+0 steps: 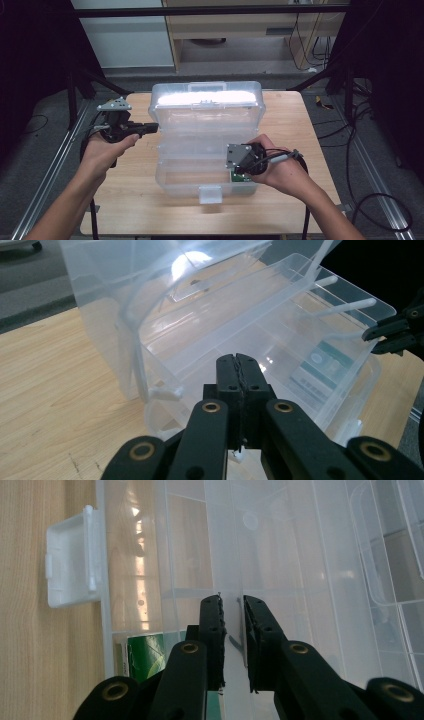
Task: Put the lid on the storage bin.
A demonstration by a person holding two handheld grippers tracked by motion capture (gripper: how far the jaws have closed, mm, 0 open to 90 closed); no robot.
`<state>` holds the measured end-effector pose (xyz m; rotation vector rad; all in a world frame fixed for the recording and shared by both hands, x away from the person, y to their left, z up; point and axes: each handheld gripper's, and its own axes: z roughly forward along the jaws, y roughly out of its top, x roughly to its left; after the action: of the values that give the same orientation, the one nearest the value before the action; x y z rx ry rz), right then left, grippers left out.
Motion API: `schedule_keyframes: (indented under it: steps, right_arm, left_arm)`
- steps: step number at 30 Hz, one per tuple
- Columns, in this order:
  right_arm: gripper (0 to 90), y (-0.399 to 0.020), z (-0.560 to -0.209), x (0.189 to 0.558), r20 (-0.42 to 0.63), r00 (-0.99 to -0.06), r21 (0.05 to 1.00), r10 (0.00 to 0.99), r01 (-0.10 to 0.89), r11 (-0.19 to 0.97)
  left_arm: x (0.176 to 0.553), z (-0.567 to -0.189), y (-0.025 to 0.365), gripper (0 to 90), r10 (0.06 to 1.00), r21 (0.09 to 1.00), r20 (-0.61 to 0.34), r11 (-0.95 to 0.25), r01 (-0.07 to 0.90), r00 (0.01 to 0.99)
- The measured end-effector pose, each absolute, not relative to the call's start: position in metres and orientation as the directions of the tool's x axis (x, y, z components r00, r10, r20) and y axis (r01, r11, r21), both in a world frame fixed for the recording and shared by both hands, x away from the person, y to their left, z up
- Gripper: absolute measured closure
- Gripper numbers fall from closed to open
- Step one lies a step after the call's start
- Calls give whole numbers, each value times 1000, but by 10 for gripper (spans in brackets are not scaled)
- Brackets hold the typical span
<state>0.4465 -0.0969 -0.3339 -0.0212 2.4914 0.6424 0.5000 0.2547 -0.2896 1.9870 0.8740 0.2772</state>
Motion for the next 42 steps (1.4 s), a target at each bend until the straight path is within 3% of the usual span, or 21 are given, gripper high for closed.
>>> schedule_keyframes:
  steps: [37,42]
  right_arm:
    - [802,-99,-343,438,-484,-866,449,123,-125,885]
    - [732,-101,-346,437,-455,-877,473,154,-91,876]
  left_arm:
    - [486,-300,265,897,676,825,-194,-280,491,711]
    - [484,-305,267,896,665,825,-216,-267,498,715]
